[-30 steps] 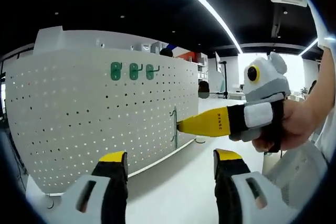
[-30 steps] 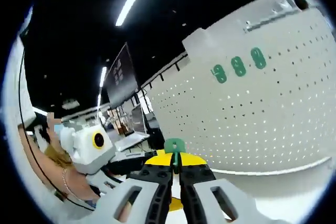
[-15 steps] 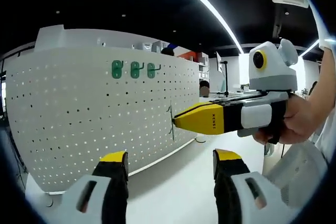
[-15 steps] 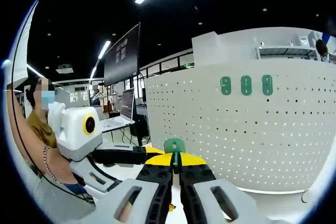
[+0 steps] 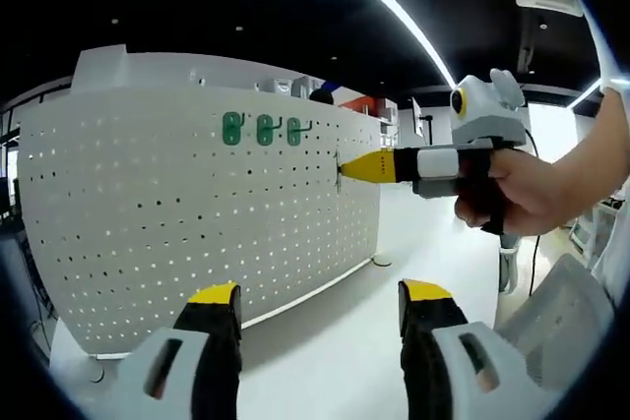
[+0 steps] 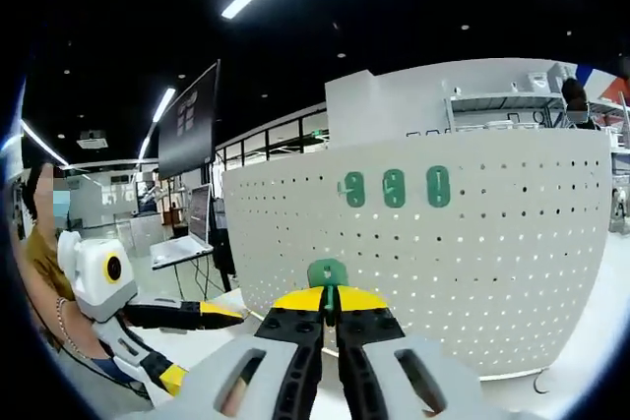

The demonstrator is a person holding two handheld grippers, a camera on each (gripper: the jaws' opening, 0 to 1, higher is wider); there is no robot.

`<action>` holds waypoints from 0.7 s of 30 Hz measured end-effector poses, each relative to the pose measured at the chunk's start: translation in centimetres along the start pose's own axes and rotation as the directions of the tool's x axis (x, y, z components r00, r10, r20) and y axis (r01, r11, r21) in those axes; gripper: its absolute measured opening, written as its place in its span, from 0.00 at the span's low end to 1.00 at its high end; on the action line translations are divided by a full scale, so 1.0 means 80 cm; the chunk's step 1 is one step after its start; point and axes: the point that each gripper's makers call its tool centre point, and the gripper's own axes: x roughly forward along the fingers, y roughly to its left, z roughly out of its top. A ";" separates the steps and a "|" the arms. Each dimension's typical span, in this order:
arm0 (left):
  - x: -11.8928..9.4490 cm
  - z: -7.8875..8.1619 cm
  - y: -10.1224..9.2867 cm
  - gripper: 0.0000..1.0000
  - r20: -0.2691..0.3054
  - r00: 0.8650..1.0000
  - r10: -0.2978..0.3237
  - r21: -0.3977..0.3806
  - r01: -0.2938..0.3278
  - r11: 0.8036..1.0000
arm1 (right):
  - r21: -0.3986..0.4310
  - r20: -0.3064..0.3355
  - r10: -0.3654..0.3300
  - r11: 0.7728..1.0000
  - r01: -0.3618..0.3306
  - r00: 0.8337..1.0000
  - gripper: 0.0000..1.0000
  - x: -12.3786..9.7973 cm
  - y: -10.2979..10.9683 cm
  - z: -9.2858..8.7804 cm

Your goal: Insert the hook assembly into the mounting plate slot until the hook locks in place.

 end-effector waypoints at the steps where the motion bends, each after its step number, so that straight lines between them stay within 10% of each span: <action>1: 0.000 0.000 0.001 0.66 0.000 1.000 0.002 -0.001 -0.002 1.000 | 0.009 0.006 -0.012 1.000 0.012 1.000 0.00 0.001 -0.007 0.004; 21: -0.009 0.003 0.014 0.66 0.009 0.999 0.038 -0.017 -0.038 0.999 | 0.031 0.061 -0.136 0.990 0.135 0.989 0.00 0.013 -0.079 0.047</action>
